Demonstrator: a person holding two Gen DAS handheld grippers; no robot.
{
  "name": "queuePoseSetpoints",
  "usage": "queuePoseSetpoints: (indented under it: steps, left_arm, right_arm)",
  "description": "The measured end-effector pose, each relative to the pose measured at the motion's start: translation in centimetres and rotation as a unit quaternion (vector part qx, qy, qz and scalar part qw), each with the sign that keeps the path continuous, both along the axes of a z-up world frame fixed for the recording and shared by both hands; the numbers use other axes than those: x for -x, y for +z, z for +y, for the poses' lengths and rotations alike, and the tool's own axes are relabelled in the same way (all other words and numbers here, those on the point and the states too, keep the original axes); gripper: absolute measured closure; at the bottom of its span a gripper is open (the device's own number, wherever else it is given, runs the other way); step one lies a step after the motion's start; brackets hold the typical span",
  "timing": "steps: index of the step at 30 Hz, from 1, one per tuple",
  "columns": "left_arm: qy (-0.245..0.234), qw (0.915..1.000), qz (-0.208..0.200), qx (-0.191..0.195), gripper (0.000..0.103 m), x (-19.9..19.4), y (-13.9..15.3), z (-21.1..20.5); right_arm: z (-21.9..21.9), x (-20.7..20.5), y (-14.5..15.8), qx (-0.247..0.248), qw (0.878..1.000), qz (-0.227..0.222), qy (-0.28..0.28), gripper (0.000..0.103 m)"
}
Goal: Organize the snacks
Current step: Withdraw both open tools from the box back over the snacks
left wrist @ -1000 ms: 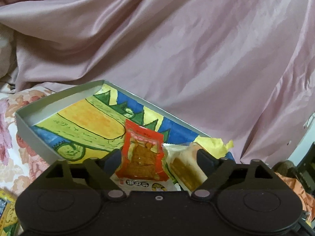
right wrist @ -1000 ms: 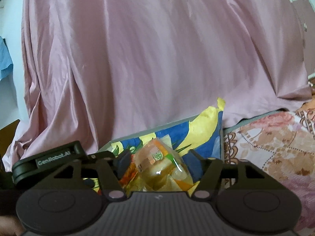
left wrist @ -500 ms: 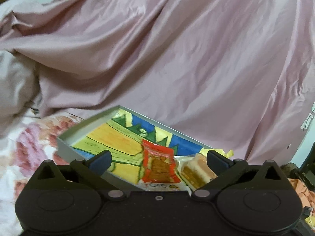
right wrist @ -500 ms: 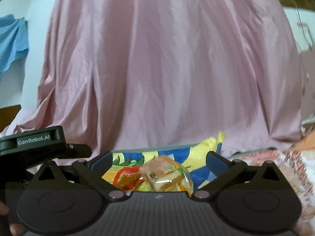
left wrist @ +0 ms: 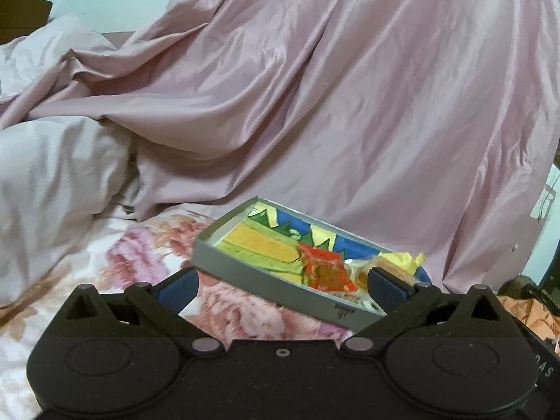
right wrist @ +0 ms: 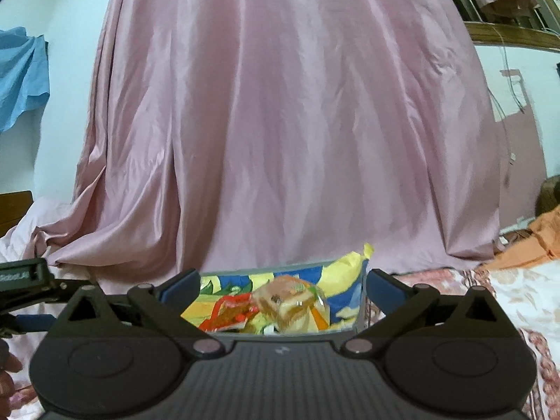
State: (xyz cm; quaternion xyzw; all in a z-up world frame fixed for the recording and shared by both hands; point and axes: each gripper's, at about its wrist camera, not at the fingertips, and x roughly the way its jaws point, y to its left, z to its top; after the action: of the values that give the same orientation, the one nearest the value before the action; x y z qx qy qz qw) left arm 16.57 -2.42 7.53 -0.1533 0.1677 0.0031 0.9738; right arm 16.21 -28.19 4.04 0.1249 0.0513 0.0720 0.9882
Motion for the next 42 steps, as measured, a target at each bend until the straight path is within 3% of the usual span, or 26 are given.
queuePoseSetpoints:
  steps: [16,25,42]
  left_arm:
    - [-0.025,0.9983,0.04,-0.033,0.001,7.6,-3.4,2.0]
    - [-0.032,0.9943,0.088,-0.051,0.001,9.5,-6.0,2.7]
    - [-0.032,0.9842,0.144,-0.097,0.001,9.7,-9.3,4.7]
  right_arm:
    - [1.7,7.4,-2.1,-0.002,0.996,0.09,0.005,0.0]
    - [4.8,8.2,-4.0,0.081,0.982,0.172,0.018,0.0]
    - [9.3,7.2,-6.1,0.15,0.957,0.226,0.106,0.0]
